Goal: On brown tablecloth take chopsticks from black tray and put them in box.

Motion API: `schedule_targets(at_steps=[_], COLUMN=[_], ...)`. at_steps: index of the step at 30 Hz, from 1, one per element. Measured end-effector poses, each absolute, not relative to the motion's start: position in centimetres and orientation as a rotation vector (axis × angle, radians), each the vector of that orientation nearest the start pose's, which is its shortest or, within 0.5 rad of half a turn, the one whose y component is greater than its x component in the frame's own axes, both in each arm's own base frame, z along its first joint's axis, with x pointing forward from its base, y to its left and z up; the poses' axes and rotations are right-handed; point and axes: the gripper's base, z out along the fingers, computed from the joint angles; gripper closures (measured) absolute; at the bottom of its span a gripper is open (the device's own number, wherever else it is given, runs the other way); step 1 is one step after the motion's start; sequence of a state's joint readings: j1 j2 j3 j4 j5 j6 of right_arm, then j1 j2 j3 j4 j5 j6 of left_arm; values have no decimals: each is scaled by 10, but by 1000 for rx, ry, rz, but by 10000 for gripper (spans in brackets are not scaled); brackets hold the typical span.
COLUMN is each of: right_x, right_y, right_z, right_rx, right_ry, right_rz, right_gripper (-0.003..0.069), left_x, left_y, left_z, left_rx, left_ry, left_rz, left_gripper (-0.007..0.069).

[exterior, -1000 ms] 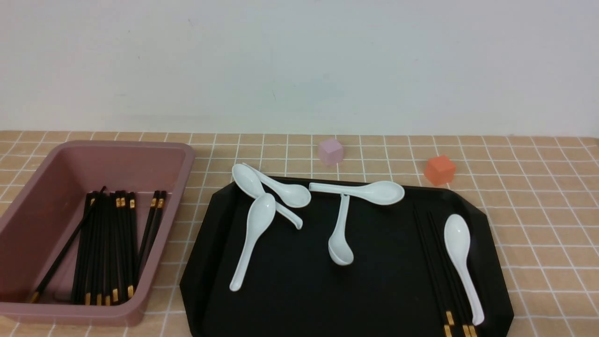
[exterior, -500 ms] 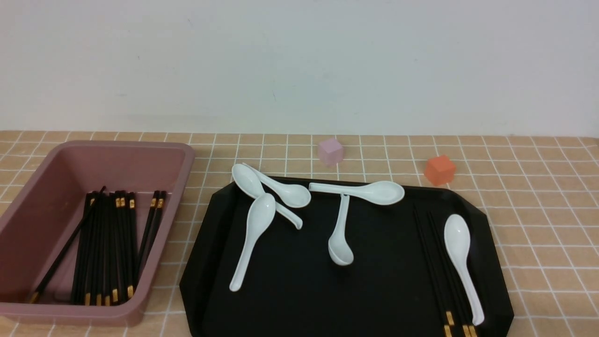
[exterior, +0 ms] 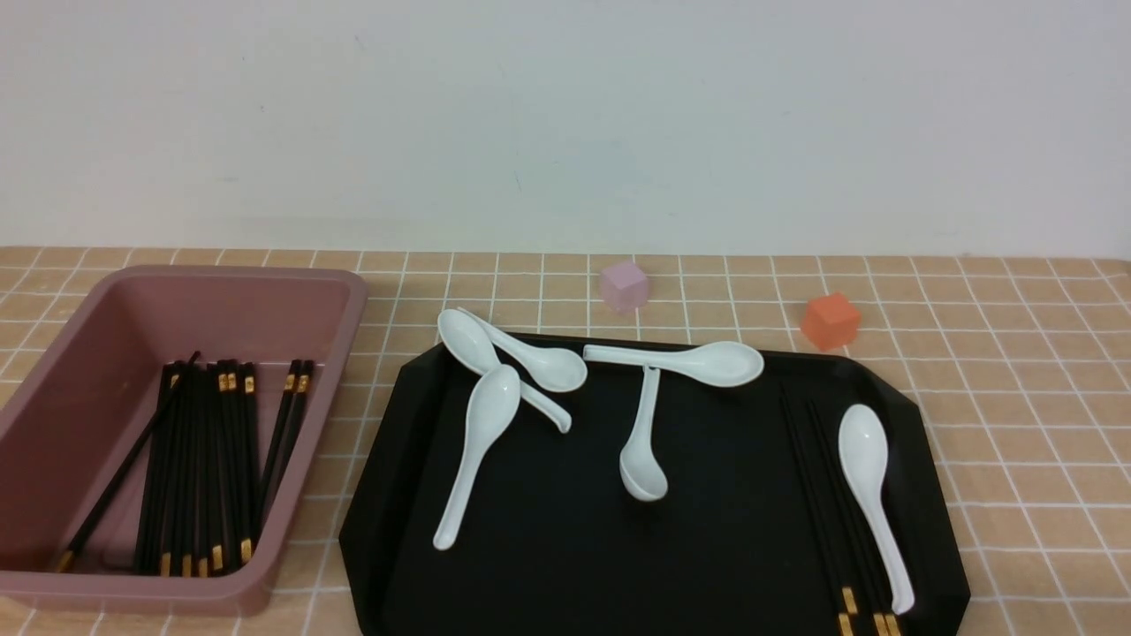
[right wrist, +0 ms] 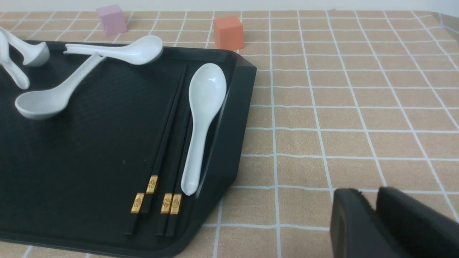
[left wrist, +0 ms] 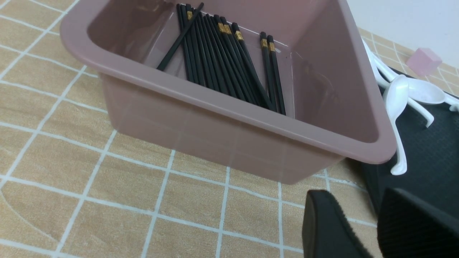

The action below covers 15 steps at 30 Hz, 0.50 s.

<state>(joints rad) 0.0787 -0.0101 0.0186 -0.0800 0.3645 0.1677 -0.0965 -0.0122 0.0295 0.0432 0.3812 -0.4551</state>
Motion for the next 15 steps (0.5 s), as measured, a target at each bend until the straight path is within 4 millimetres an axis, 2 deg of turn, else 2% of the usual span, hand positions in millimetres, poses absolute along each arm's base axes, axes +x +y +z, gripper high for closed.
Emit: schedule_targets(at_steps=[15], right_x=[53], right_y=[2], right_z=[175], right_rx=[33], right_ry=[1856], right_rz=[93], right_gripper=[514], left_x=[52], left_y=[-4], left_z=[170], left_rx=[-312], left_ry=[1870], left_rz=[-335], left_gripper=[386])
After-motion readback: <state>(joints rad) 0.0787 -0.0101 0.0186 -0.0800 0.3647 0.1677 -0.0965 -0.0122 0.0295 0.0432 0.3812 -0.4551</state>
